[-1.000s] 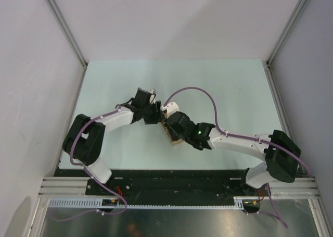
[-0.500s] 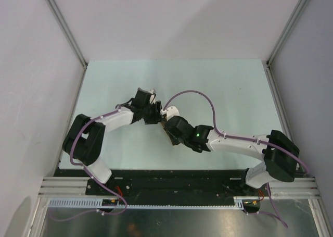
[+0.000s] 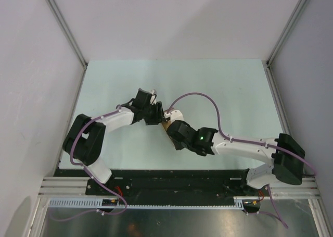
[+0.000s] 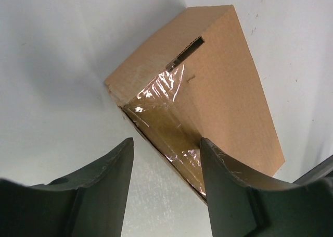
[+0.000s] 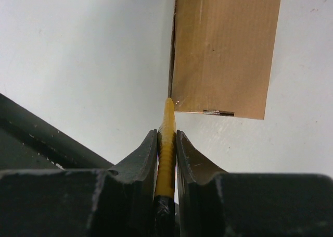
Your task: Unpack the express box
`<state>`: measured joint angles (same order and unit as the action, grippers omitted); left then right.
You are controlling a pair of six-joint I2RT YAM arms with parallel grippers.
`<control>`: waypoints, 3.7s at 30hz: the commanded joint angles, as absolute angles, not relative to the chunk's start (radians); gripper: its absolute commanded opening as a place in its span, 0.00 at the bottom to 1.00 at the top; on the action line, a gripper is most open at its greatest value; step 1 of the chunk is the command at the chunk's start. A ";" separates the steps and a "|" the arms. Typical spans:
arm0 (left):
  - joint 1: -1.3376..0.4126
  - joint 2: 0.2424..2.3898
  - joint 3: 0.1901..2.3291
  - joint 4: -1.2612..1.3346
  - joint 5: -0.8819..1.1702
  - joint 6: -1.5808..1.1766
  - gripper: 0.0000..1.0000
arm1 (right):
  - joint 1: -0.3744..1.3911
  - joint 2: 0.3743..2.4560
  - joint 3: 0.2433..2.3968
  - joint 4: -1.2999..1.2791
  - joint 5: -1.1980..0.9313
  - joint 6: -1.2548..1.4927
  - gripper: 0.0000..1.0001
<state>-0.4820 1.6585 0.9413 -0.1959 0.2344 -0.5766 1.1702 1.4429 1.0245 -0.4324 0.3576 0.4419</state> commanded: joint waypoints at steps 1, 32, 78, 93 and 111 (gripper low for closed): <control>-0.480 1.690 0.917 -0.216 0.161 -0.572 0.58 | 1.204 1.373 1.022 -0.577 0.316 0.499 0.00; -0.411 1.732 1.253 -0.158 0.325 -0.290 0.81 | 1.227 1.298 0.974 -0.382 0.247 0.405 0.00; -0.583 1.683 0.948 -0.104 0.563 -0.408 0.71 | 0.815 1.338 0.784 -0.169 0.446 0.526 0.00; -0.522 1.650 0.907 -0.078 0.566 -0.511 0.45 | 0.742 1.309 0.810 -0.201 0.400 0.543 0.00; -0.500 1.743 0.893 -0.006 0.630 -0.557 0.15 | 0.782 1.210 0.807 -0.337 0.429 0.589 0.00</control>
<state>-0.5175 1.7271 0.9089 -0.0349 0.6029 -0.5507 0.7586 1.2423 0.7830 -0.2989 0.3965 0.5610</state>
